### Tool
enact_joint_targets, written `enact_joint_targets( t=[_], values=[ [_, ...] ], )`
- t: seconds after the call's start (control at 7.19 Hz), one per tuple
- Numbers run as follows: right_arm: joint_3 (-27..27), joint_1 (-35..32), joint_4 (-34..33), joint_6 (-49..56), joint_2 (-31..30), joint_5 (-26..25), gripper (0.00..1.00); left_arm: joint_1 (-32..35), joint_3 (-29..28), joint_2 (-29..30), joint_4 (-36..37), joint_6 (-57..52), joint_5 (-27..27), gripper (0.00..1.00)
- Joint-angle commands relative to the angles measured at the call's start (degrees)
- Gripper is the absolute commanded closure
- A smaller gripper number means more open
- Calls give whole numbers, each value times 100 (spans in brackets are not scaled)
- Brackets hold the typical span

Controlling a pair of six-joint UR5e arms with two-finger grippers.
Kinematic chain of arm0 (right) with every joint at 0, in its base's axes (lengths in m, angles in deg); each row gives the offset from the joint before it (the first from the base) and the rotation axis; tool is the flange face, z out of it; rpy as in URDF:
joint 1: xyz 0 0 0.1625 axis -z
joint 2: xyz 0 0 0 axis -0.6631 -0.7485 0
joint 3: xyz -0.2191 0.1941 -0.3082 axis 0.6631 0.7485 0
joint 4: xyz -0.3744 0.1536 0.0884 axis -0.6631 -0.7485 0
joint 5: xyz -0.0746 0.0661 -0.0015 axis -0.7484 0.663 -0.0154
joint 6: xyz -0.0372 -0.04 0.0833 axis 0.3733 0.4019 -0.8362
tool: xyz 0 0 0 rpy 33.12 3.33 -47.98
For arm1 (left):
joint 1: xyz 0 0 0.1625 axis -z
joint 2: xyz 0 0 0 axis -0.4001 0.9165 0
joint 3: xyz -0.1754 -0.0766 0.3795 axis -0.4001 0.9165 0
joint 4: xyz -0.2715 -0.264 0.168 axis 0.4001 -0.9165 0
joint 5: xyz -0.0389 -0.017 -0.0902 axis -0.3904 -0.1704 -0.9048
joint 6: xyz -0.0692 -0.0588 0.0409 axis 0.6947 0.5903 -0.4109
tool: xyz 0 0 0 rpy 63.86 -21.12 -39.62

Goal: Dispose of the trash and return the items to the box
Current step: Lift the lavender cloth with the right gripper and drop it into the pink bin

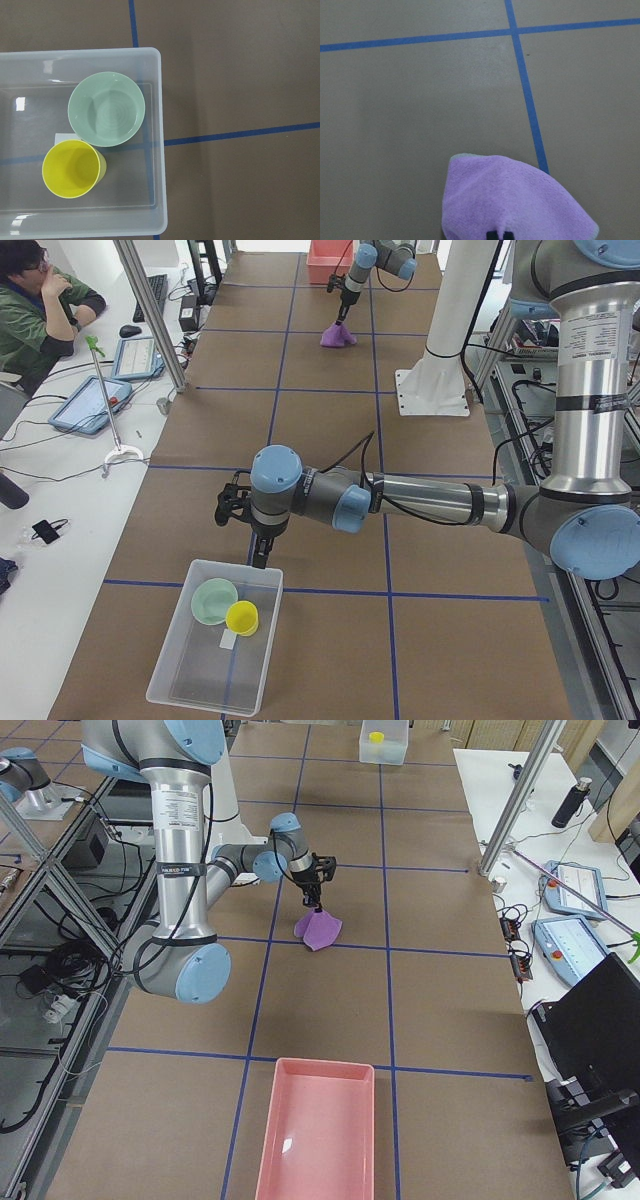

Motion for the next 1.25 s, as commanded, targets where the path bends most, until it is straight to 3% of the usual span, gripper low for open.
enact_joint_targets(
  t=[0.0,0.28,0.56,0.83,0.97,1.11],
  values=[
    [-495,-203,-83,33,-67,155,100,0,3,-24,9,0,-9,1],
    [-970,-1166,-731,643,37,1118,100,0,-180,-155,87,9,-62,1],
    [-1026,-2536,-945,2012,-15,2207,100,-61,-112,-375,70,9,-44,1],
    [-999,-4222,-1757,4266,-94,3499,100,-289,-85,-297,523,-637,-44,1],
    [-930,-5057,-2302,5670,-251,3914,100,-273,-76,-279,797,-1016,-35,1],
    [-555,-5953,-2490,7068,-435,4397,100,-272,-76,-297,817,-1037,-35,1]
  ],
)
